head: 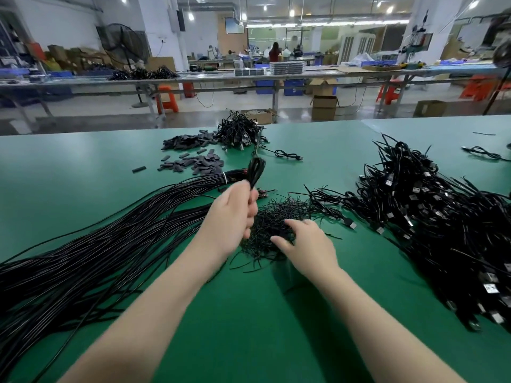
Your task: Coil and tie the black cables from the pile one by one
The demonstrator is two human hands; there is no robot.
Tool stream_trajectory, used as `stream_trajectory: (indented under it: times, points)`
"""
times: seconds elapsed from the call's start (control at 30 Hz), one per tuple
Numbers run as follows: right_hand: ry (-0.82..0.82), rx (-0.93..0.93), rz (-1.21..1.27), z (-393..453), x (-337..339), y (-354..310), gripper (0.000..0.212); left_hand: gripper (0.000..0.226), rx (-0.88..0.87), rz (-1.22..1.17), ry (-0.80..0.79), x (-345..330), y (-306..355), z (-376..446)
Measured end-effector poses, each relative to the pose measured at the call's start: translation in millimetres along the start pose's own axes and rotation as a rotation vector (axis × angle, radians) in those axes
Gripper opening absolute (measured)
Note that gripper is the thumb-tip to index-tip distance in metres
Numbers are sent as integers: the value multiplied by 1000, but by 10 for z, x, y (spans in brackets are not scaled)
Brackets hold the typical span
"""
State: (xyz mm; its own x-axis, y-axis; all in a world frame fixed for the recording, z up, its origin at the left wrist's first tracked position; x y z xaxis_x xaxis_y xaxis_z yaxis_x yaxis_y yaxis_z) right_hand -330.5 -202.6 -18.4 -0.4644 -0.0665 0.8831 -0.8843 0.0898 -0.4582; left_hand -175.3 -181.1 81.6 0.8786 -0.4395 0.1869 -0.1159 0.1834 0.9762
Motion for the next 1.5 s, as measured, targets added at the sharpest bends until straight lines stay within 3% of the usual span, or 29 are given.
stream_trajectory:
  times: [0.07, 0.17, 0.43, 0.77, 1.0, 1.1, 1.2, 1.27, 1.33, 1.5]
  points:
    - [33, 10, -160, 71, -85, -88, 55, 32, -78, -52, 85, -31, 140, 65]
    - [83, 44, -183, 137, -77, -107, 39, 34, -119, -59, 167, -5, 175, 85]
    - [114, 58, -136, 99, -9, 29, 20, 38, -104, 198, 145, 141, 190, 65]
    - [141, 100, 175, -9, 387, -5, 8, 45, -41, 471, 185, 174, 160, 62]
    - [403, 273, 315, -311, 961, -197, 10, 45, 0, 595, 116, 110, 123, 67]
    - [342, 248, 255, -247, 884, -185, 12, 47, -1, 599, 171, 142, 130, 70]
    - [112, 129, 104, -64, 470, -83, 44, 47, 4, 596, 205, 173, 136, 64]
    - [-32, 114, 28, 15, 128, -42, 54, 43, 6, 579, 200, 159, 130, 64]
    - [-55, 139, -72, 50, -103, -41, 46, 42, 5, 572, 192, 137, 119, 66]
    - [79, 157, -125, 66, -73, -31, 22, 51, 43, 555, 202, 165, 96, 77]
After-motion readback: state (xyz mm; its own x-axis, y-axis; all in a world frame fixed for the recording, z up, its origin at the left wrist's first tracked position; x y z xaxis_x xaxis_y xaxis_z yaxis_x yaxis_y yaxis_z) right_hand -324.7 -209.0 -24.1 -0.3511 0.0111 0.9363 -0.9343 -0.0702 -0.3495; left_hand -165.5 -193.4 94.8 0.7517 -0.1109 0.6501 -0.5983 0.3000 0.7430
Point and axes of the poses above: each hand's wrist, its own z-axis towards the middle knuckle, its own x-axis out of the back of the hand, y = z × x, the point moved 6 cm from there along z, towards the middle knuckle, and after that the axes turned 14 degrees about -y, right-handed, at the moved point
